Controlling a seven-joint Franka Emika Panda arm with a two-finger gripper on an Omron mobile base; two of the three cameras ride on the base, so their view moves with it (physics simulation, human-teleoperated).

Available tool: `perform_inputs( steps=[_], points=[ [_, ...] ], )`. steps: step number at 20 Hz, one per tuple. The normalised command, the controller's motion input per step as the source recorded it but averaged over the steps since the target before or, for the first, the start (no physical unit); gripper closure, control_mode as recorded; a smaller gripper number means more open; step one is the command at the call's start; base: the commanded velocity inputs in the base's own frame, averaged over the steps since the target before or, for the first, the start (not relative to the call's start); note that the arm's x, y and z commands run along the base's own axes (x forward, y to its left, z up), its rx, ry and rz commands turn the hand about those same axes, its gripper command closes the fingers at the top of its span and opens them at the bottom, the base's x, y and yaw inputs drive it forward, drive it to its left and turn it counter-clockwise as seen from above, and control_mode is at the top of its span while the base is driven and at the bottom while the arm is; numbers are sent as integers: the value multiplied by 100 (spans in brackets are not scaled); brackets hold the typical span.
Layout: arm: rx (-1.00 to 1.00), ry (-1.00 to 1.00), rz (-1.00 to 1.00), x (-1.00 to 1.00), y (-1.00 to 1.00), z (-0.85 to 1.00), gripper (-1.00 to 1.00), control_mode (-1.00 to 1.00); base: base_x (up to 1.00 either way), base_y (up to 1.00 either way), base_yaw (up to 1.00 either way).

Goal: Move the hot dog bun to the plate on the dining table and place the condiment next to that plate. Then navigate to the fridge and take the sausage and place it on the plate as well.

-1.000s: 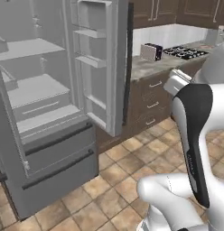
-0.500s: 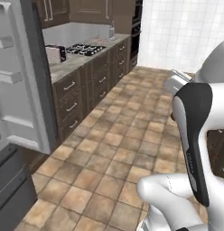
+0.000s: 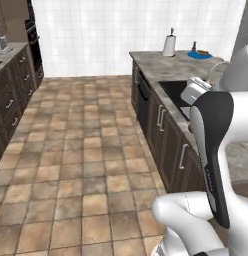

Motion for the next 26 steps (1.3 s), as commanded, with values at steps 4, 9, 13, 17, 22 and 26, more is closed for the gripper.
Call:
perform_inputs(
  steps=[4,9,13,17,22,26],
  points=[
    [0,0,0,0,0,0,100,100,0,0,-71],
    [0,0,0,0,0,0,100,100,46,49,-44],
    [0,0,0,0,0,0,100,100,84,59,-14],
    [0,0,0,0,0,0,100,100,62,92,-14],
    [0,0,0,0,0,0,100,100,84,100,-11],
    [0,0,0,0,0,0,100,100,68,100,-10]
  ],
)
